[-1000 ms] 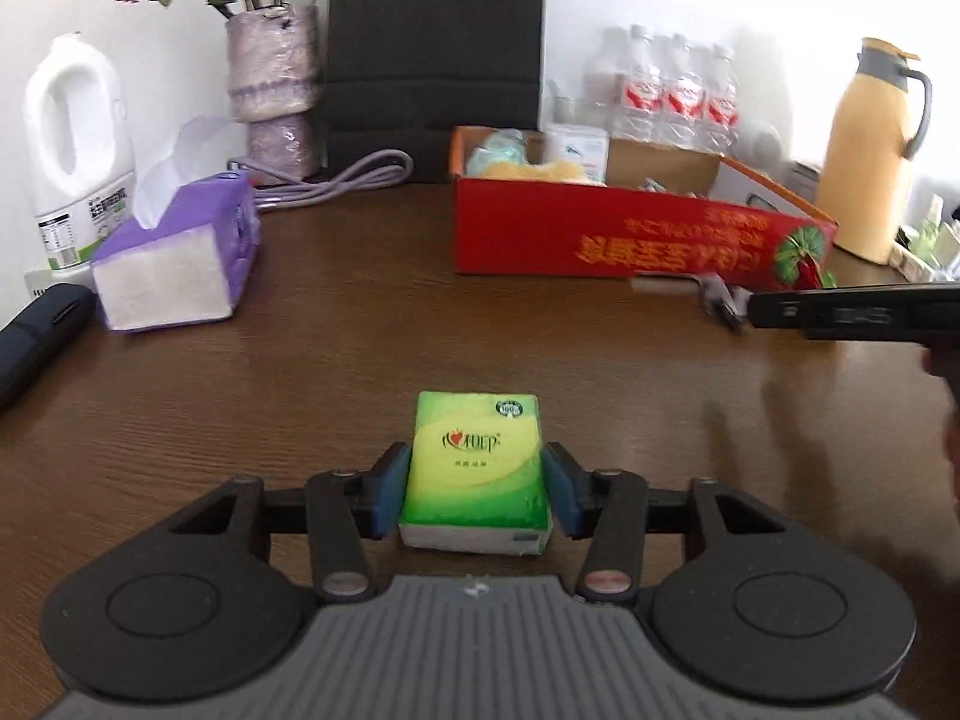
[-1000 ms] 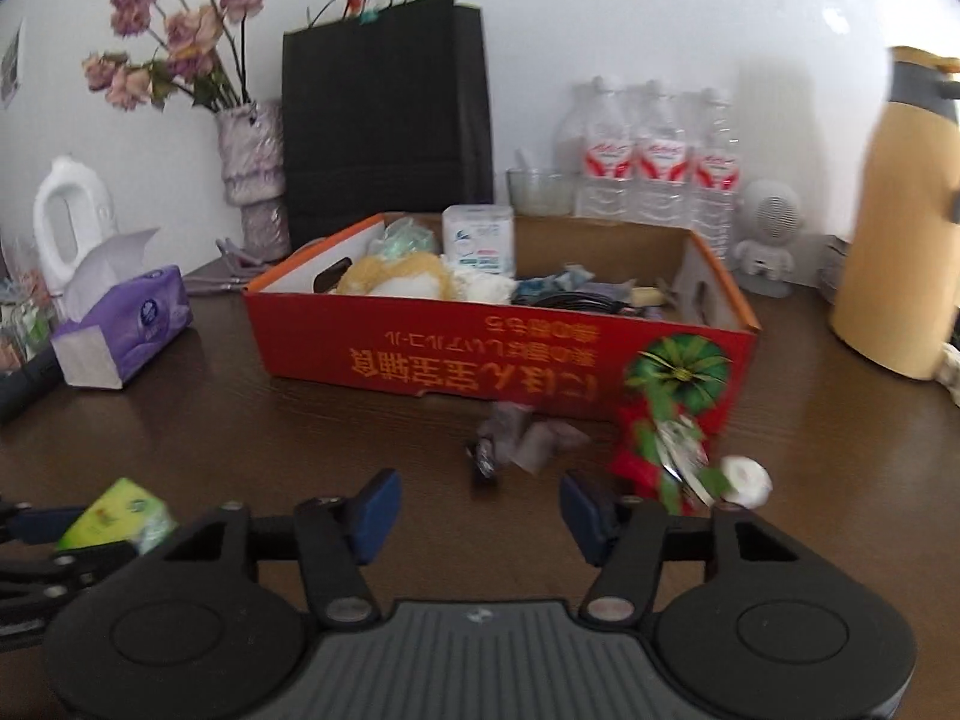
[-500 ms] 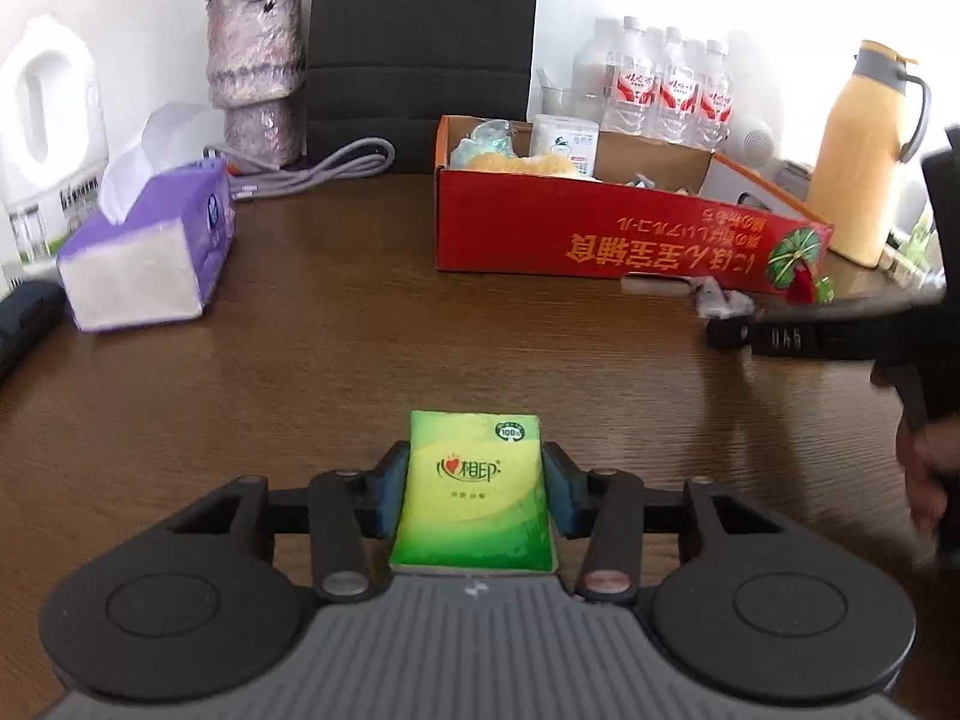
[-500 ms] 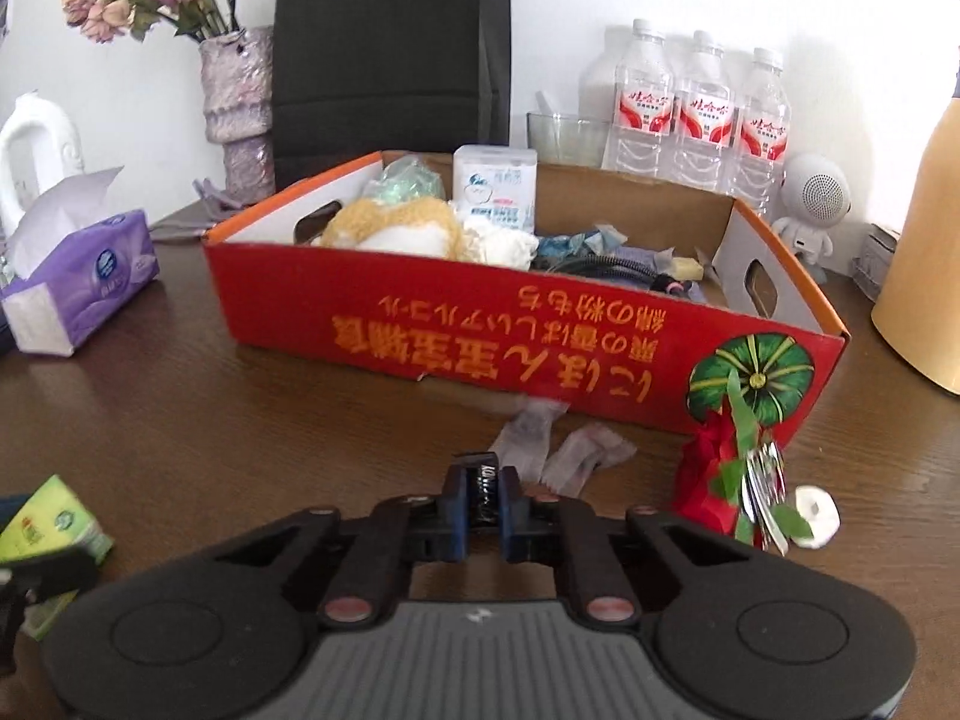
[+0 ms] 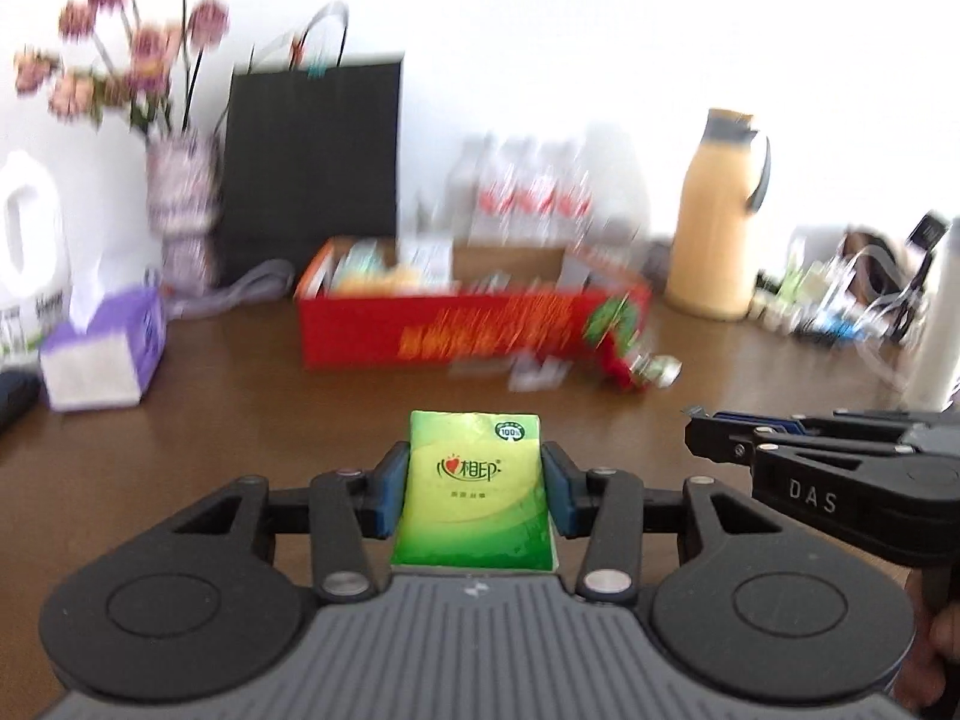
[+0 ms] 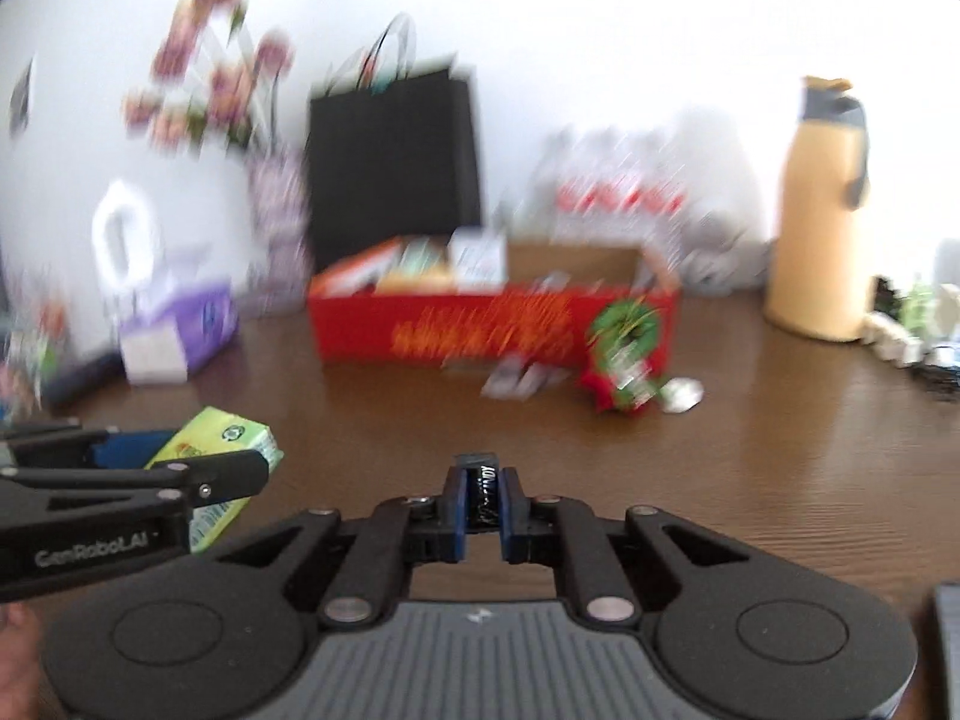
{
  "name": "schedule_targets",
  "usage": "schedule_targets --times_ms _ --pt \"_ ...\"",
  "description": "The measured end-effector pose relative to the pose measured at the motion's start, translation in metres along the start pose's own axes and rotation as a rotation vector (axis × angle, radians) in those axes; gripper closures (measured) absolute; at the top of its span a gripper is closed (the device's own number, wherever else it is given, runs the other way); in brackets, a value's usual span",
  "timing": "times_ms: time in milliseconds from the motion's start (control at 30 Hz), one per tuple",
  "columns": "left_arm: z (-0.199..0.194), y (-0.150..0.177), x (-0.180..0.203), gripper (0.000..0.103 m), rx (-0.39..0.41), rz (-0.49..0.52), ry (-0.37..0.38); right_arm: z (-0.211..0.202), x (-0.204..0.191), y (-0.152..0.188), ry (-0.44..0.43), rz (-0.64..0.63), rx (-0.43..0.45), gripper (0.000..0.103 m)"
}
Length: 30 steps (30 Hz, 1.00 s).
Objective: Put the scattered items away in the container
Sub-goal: 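Carry the tissue pack and black item into the box and open both tools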
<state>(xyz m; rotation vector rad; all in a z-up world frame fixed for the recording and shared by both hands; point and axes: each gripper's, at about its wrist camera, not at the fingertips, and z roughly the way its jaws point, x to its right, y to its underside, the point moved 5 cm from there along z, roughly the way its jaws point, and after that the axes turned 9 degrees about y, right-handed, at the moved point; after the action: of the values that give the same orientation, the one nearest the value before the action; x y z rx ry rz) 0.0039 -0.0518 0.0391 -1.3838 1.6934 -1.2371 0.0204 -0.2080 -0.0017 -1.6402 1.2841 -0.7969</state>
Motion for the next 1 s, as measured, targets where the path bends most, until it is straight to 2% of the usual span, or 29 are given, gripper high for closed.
schedule_targets --times_ms 133,233,333,400,500,600,700,833,900,1000 --pt "-0.002 -0.015 0.013 0.057 0.055 0.008 0.038 -0.018 0.014 -0.015 0.028 0.038 0.118 0.094" --pt "0.013 -0.037 0.009 0.057 0.069 -0.010 0.048 -0.016 0.022 -0.036 0.028 0.051 0.147 0.094" --pt "0.041 -0.076 -0.004 0.057 0.101 -0.014 0.054 0.002 0.031 -0.076 0.007 0.050 0.160 0.094" --pt "0.071 -0.106 -0.015 0.057 0.082 -0.015 0.057 0.024 0.036 -0.110 -0.021 0.037 0.149 0.094" --pt "0.125 -0.139 -0.042 0.057 0.008 -0.047 0.048 0.065 0.044 -0.157 -0.033 0.004 0.118 0.094" --pt "0.180 -0.155 -0.067 0.057 -0.117 -0.087 0.064 0.116 0.052 -0.194 -0.047 -0.018 0.033 0.094" --pt "0.228 -0.153 -0.082 0.057 -0.249 -0.130 0.074 0.179 0.056 -0.210 -0.056 -0.041 -0.102 0.094" --pt "0.275 -0.139 -0.085 0.057 -0.414 -0.153 0.117 0.268 0.062 -0.211 -0.054 -0.018 -0.341 0.094" --pt "0.289 -0.134 -0.084 0.057 -0.466 -0.130 0.143 0.301 0.061 -0.207 -0.058 -0.001 -0.427 0.094" --pt "0.306 -0.128 -0.090 0.056 -0.516 -0.139 0.121 0.337 0.048 -0.193 -0.126 0.048 -0.571 0.093"
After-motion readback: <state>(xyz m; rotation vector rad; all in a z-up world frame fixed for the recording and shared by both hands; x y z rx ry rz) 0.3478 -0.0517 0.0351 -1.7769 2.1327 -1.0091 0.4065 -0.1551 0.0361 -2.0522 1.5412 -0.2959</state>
